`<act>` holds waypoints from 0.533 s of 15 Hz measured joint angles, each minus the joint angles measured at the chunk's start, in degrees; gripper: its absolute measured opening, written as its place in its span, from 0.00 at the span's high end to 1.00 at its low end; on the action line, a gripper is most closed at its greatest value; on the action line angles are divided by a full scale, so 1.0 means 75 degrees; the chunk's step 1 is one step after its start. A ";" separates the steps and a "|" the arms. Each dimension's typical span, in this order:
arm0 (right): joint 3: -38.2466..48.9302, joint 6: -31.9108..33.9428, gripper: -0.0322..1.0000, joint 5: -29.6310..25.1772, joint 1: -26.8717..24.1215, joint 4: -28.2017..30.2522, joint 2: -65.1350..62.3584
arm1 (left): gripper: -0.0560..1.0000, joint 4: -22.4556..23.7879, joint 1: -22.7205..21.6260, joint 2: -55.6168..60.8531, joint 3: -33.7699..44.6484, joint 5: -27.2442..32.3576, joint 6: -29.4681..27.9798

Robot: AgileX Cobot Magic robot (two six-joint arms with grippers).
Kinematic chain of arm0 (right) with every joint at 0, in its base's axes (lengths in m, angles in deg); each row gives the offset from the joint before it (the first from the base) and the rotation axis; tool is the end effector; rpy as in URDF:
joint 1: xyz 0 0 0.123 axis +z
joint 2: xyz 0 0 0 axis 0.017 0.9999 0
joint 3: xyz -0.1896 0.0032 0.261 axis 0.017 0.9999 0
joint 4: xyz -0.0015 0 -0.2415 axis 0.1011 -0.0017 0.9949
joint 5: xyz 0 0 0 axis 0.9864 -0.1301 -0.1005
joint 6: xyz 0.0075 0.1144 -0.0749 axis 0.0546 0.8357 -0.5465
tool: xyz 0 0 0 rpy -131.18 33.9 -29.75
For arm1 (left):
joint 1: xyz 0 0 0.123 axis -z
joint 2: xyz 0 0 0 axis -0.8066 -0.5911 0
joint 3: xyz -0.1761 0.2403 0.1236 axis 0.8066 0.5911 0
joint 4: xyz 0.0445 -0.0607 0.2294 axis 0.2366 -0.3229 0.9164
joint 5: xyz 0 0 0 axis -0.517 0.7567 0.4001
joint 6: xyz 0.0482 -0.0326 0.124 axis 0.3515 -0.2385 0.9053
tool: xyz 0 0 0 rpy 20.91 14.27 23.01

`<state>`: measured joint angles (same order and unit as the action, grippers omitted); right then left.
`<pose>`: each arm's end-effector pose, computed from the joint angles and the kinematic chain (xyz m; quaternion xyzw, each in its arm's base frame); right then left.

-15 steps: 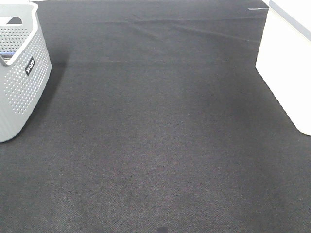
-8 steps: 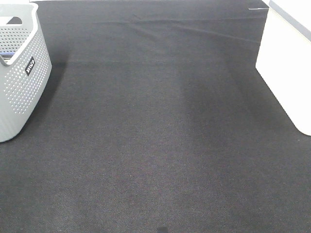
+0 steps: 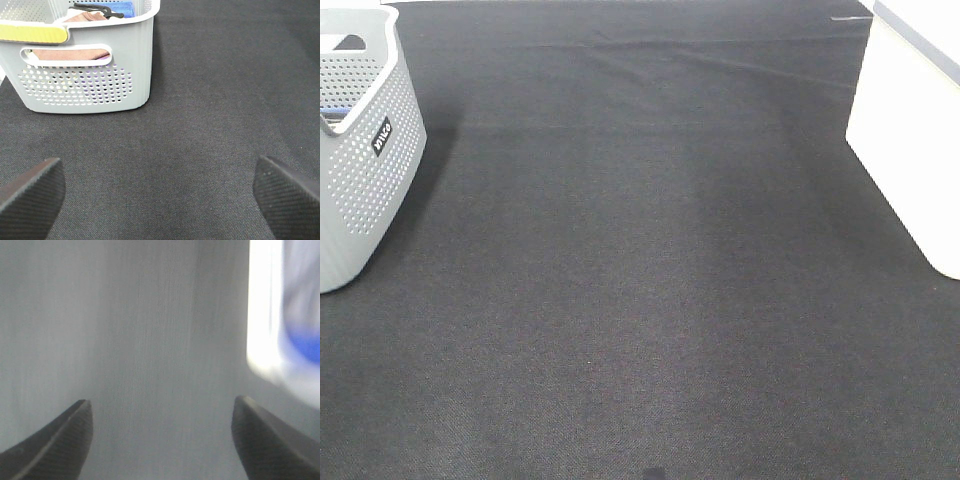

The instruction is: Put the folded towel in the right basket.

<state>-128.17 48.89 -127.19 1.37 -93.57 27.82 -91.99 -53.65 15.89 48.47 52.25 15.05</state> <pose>0.2488 0.0241 0.3618 -0.0444 0.9721 0.0760 0.2172 -0.0112 -0.0077 0.2518 -0.0039 0.8505 -0.0367 0.5247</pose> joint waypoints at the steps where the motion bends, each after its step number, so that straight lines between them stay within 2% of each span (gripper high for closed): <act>1: 0.0619 0.0000 0.27 0.0000 0.0000 0.0008 -0.0489 | 0.03 0.0000 0.0000 0.0000 0.0000 0.0000 0.0000; 5: 0.3216 0.0000 0.27 0.0107 0.0000 0.0313 -0.2750 | 0.03 0.0000 0.0000 0.0000 0.0000 0.0000 0.0000; 8: 0.5080 0.0000 0.27 0.1047 0.0000 0.0932 -0.4889 | 0.03 0.0000 0.0000 0.0000 0.0000 0.0000 0.0000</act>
<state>-90.06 48.89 -119.34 1.37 -86.58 -8.85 -91.99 -53.65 15.89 48.47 52.25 15.05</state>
